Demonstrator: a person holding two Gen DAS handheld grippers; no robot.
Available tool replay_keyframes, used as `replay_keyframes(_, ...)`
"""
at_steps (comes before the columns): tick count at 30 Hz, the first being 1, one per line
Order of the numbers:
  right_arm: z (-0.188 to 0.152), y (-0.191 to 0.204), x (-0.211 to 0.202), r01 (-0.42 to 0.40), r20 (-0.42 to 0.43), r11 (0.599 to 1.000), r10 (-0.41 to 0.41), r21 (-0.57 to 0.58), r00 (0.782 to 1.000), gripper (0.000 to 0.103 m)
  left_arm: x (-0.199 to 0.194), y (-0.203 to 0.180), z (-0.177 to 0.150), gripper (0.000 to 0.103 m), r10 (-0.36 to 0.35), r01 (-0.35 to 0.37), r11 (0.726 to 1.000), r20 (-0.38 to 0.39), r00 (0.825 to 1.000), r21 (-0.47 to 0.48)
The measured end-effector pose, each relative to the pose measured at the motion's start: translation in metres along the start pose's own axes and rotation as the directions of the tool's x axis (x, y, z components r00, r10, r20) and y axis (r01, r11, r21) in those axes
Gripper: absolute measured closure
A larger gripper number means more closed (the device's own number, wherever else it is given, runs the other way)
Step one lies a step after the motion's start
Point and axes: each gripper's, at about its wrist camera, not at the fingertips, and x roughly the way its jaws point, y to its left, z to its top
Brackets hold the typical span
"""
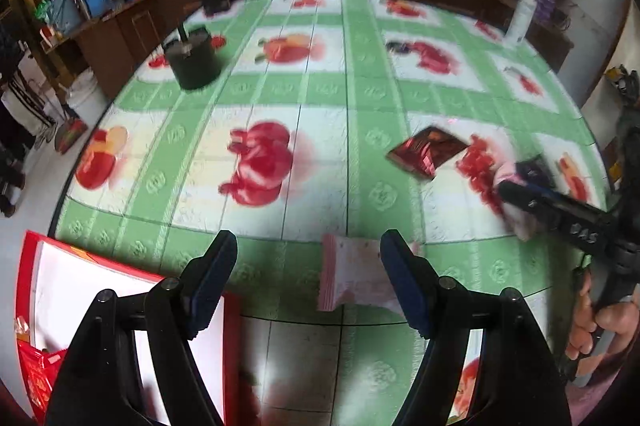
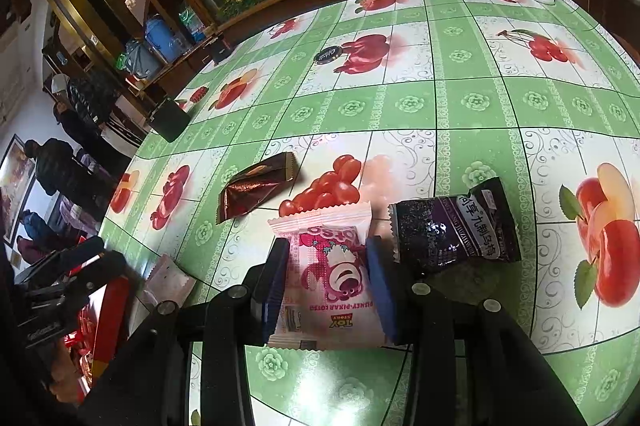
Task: Organize snacks
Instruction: 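Grasp the pink candy packet with the right gripper while the left gripper grasps a pink wrapper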
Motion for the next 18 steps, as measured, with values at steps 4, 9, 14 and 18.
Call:
replay_keyframes(4, 0.0, 0.0, 0.0, 0.0, 0.0, 1.0, 0.0, -0.001, 1.0, 0.062, 0.013, -0.017, -0.01, 0.029, 0.021, -0.019, 0.998, -0.033, 0.999, 0.059)
replay_keyframes(9, 0.0, 0.0, 0.0, 0.003, 0.0, 1.0, -0.003, -0.002, 1.0, 0.062, 0.016, -0.032, -0.017, 0.029, 0.009, -0.006, 0.993, -0.025, 1.0, 0.115)
replay_keyframes(14, -0.001, 0.001, 0.0, 0.003, -0.002, 1.0, -0.003, -0.008, 1.0, 0.06, 0.023, -0.039, -0.026, 0.029, -0.028, 0.035, 0.99, -0.051, 0.998, 0.138)
replay_keyframes(18, -0.003, 0.005, 0.0, 0.021, 0.002, 0.999, -0.021, -0.029, 1.0, 0.06, 0.023, -0.038, -0.029, 0.029, -0.056, 0.06, 0.99, -0.039, 0.998, 0.129)
